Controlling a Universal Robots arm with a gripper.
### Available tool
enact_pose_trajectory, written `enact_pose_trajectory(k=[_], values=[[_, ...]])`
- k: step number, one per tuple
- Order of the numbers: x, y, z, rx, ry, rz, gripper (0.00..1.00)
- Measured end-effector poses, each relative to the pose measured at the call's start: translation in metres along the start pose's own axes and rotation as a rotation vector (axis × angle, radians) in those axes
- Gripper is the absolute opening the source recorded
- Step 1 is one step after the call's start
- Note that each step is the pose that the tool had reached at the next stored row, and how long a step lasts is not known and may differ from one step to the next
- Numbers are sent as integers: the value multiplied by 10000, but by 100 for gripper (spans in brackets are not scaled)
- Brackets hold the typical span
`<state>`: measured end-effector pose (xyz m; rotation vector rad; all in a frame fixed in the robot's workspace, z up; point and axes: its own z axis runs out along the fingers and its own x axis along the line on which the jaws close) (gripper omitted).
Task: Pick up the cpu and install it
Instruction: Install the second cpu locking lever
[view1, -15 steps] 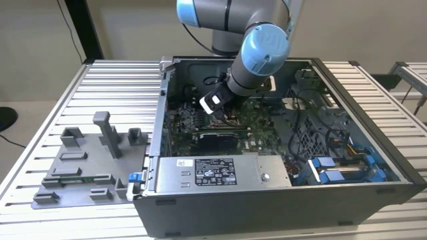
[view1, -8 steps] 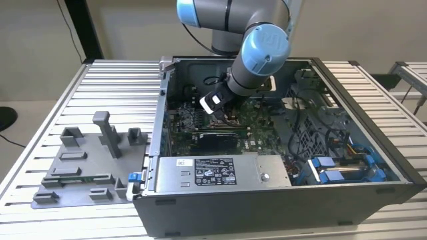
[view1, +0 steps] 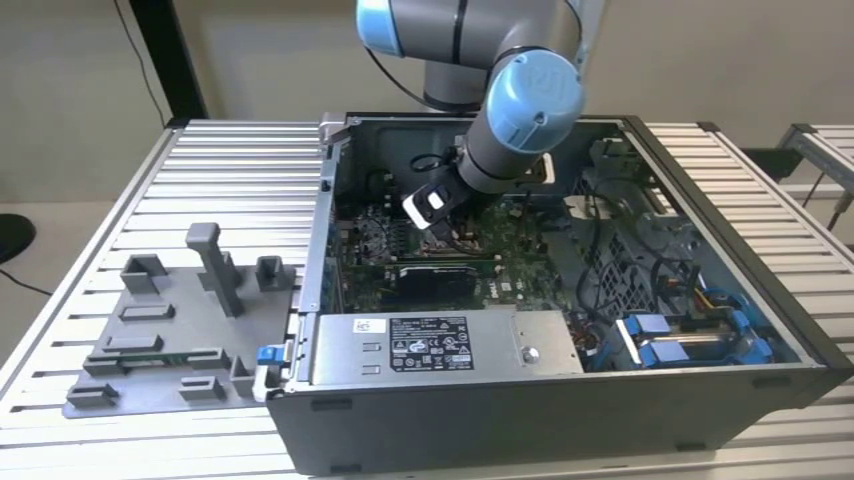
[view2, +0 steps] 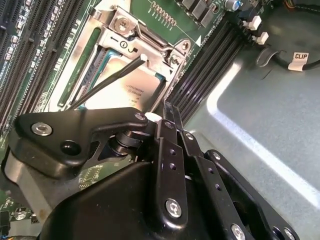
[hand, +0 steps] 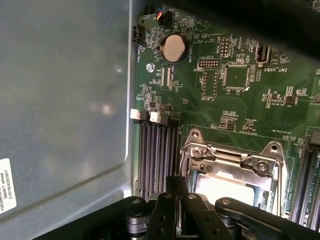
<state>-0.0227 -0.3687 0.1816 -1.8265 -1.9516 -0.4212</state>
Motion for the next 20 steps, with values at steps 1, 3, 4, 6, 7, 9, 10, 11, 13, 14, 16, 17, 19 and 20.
enact_pose_trajectory(k=[1, 3, 4, 6, 7, 9, 10, 11, 13, 14, 16, 17, 19, 20], values=[[-1, 5, 0, -1, 1, -1, 0], [-2, 13, 1, -2, 1, -2, 0], [-2, 17, 1, -3, 0, -2, 0], [-3, 26, 2, -6, 1, -4, 0], [-4, 30, 2, -6, 0, -4, 0], [-5, 35, 3, -11, 0, -6, 0], [-6, 38, 4, -14, 1, -8, 0], [-6, 40, 5, -16, 0, -10, 0], [-8, 47, 6, -22, -1, -14, 0], [-9, 51, 7, -27, -1, -17, 0], [-10, 60, 8, -38, -4, -23, 0], [-11, 64, 8, -47, -4, -28, 0], [-13, 72, 9, -68, -7, -40, 0], [-13, 76, 10, -81, -8, -46, 0]])
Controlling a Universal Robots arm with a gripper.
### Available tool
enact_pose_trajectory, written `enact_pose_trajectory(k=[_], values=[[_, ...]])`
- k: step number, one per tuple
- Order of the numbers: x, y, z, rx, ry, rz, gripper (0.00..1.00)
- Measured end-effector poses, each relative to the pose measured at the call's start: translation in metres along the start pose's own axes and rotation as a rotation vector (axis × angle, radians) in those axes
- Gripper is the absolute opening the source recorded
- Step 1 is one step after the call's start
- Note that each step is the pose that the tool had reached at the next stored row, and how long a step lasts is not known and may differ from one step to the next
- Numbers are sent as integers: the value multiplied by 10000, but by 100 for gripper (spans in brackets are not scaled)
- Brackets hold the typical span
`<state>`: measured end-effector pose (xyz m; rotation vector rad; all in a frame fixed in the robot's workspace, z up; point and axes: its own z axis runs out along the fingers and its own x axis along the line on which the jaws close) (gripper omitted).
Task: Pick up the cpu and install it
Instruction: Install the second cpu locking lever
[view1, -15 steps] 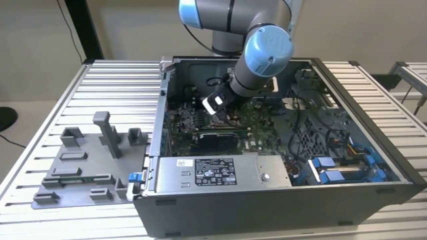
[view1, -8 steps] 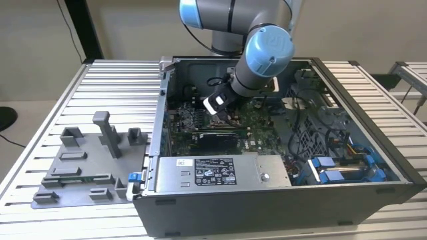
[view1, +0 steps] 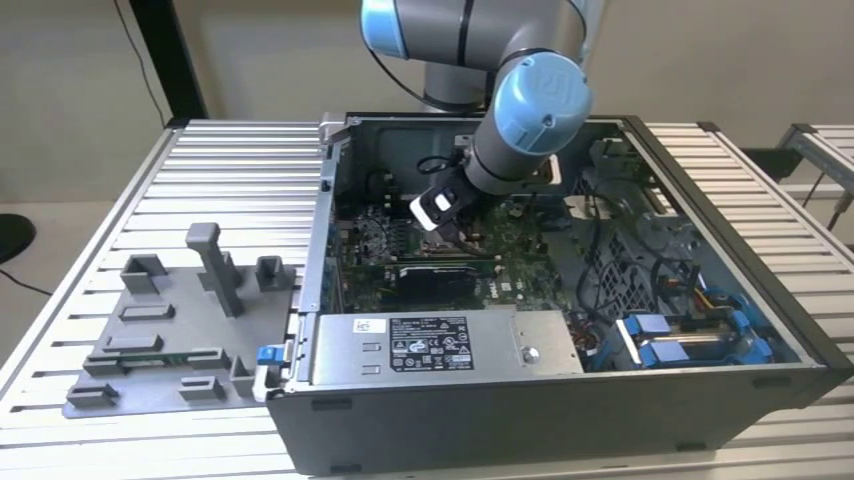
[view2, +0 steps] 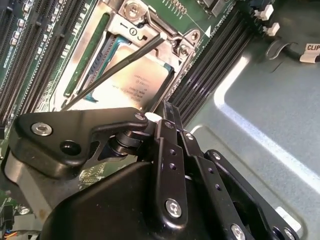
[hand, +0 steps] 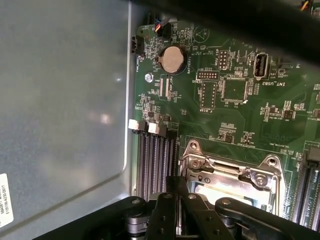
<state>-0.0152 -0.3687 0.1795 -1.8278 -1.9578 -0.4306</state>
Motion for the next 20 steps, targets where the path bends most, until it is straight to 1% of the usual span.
enact_pose_trajectory(k=[4, 14, 20], values=[[-1, 16, 3, -62, -5, -37, 0], [0, 44, 10, -259, -26, -152, 0], [5, 52, 15, -399, -33, -232, 0]])
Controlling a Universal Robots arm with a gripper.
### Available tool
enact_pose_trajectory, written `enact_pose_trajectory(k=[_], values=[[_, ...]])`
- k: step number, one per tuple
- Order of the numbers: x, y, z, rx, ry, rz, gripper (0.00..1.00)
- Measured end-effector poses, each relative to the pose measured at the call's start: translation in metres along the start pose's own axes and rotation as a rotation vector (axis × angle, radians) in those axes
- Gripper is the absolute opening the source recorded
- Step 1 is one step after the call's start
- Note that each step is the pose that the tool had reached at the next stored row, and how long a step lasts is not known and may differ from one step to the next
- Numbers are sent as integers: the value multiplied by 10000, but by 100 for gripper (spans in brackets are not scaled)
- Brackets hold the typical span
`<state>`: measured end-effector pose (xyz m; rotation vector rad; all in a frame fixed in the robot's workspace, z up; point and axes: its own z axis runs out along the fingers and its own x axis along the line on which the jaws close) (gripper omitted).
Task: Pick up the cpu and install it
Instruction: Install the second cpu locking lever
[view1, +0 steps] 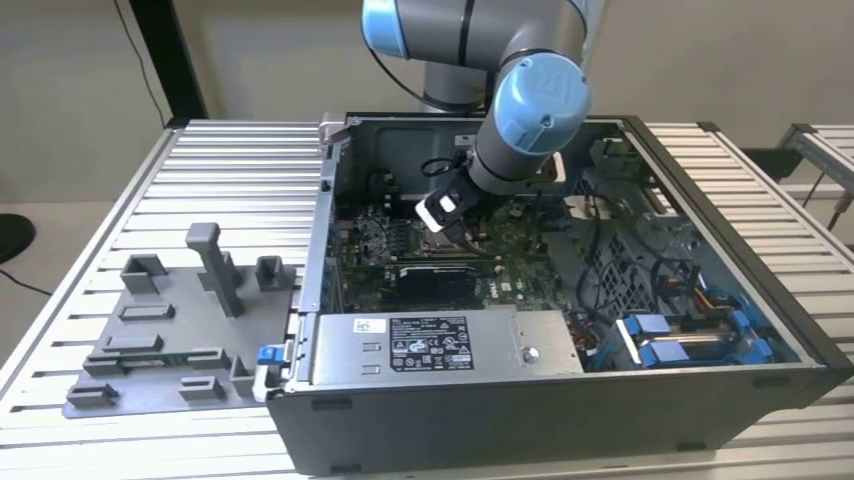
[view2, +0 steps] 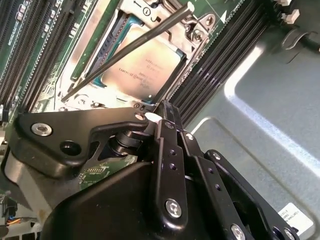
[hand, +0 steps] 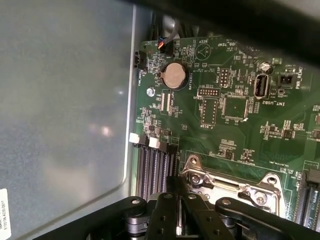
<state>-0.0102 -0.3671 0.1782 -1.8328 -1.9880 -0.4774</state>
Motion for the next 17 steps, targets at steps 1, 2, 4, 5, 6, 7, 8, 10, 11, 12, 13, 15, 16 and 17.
enact_pose_trajectory(k=[1, 2, 4, 5, 6, 7, 8, 10, 11, 12, 13, 15, 16, 17], values=[[1, 1, 1, -23, -1, -13, 0], [3, 4, 2, -50, -3, -28, 0], [7, 6, 4, -91, 7, -65, 0], [9, 10, 7, -137, 16, -87, 0], [10, 15, 9, -179, 19, -108, 0], [11, 16, 10, -207, 24, -123, 0], [13, 18, 10, -236, 38, -138, 0], [17, 24, 17, -277, 151, -162, 0], [19, 22, 10, -276, 207, -162, 0], [24, 20, -7, -274, 254, -160, 0], [33, 19, -23, -278, 297, -160, 0], [55, 18, -62, -283, 365, -164, 0], [66, 17, -82, -284, 399, -165, 0], [79, 15, -102, -286, 427, -167, 0]])
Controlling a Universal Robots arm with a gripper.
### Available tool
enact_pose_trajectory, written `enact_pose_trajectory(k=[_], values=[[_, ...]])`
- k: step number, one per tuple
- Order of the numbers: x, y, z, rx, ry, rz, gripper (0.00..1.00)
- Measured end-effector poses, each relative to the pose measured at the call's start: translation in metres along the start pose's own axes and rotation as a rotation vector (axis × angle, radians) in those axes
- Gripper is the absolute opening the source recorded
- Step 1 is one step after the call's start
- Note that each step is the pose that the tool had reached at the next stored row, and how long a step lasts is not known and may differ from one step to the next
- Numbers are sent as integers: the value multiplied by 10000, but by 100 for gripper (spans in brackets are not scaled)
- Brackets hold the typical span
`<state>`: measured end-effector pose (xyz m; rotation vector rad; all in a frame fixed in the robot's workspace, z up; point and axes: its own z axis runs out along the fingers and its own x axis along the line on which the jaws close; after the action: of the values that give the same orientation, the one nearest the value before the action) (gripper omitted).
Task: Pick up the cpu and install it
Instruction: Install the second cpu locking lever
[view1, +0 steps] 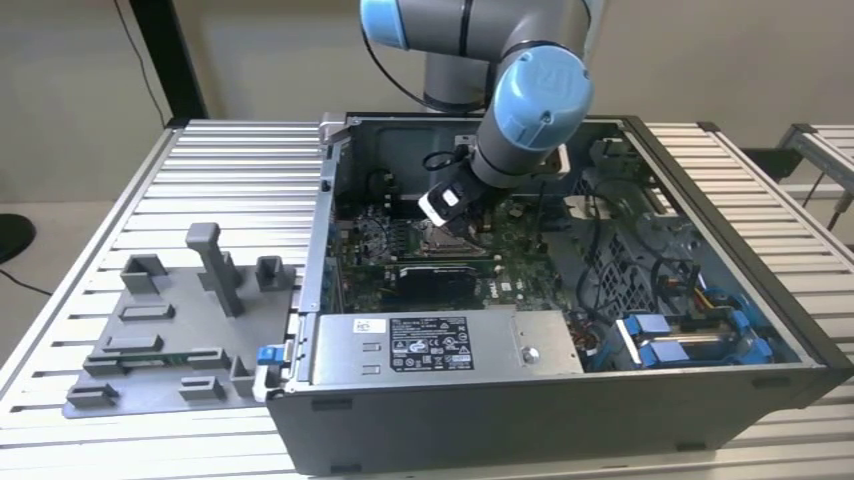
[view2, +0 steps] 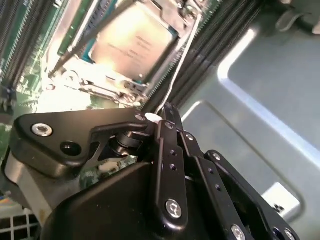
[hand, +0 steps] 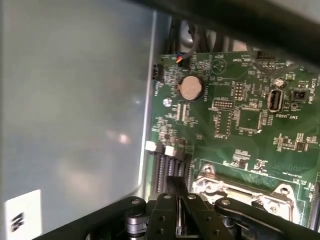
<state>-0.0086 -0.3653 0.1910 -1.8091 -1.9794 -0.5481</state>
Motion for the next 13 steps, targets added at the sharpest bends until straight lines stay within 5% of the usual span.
enact_pose_trajectory(k=[5, 13], values=[[93, 0, -144, -8, 96, -3, 0], [251, -6, -392, -3, 126, 2, 0]])
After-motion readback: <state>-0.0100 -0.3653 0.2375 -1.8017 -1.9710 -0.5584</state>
